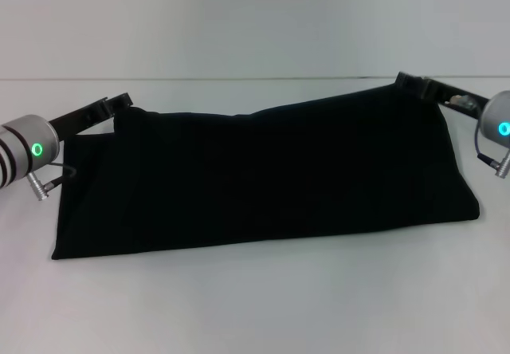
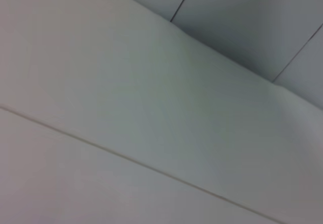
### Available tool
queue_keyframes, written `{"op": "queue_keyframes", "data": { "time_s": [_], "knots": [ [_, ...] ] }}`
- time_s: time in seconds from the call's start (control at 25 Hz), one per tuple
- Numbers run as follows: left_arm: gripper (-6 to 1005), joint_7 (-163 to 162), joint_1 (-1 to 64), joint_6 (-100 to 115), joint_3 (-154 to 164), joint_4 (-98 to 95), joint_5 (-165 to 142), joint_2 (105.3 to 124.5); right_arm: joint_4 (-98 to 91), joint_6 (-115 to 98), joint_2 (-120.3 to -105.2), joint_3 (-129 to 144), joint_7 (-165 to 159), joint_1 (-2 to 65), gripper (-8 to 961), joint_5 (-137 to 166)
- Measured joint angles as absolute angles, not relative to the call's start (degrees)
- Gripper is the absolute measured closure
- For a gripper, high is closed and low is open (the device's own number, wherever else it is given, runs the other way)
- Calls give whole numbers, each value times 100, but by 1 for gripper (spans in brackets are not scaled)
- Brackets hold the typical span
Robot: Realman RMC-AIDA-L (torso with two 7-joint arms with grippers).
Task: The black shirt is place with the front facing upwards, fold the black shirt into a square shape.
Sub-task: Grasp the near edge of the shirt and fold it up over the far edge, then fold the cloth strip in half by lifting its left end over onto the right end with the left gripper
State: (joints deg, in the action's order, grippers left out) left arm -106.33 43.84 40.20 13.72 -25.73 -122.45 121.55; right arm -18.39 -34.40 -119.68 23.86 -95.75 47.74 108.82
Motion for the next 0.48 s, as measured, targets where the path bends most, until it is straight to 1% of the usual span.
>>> {"op": "queue_keyframes", "data": {
  "time_s": [0.04,0.12,0.28,0.4,0.48],
  "knots": [
    [473,-10633,4336,4190,1370,-2581,-12120,12137,-1852,-3532,-11954,2385,-9594,4698,498,10642],
    [442,-10621,4225,4574,1364,-2600,-11895,12111,-1881,-3782,-11923,2383,-9594,4558,249,10189],
    [380,-10287,3956,5592,1355,-2648,-11341,12060,-1882,-4212,-11849,2380,-9587,4289,225,9551],
    [380,-10001,3688,6632,1340,-2691,-10882,12029,-1885,-4573,-11810,2387,-9497,4019,213,9107],
    [379,-9899,3524,7314,1324,-2718,-10708,11991,-1907,-5139,-11743,2435,-9180,3852,213,9036]
  ]
}}
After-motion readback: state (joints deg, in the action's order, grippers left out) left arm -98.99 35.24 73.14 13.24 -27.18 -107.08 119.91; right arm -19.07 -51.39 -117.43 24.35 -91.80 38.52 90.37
